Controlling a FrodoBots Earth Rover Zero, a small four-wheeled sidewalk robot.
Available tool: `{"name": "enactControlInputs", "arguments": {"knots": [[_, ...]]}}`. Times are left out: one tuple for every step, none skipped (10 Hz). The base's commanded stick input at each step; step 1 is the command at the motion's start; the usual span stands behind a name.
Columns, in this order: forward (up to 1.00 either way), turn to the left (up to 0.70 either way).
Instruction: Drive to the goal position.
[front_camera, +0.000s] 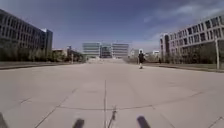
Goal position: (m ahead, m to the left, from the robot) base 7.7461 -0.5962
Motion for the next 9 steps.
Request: {"name": "enactControlInputs", "arguments": {"knots": [[0.70, 0.00], [0.70, 0.00], [0.70, 0.00], [0.70, 0.00], [0.70, 0.00], [0.70, 0.00], [0.70, 0.00], [0.70, 0.00], [0.70, 0.00]]}}
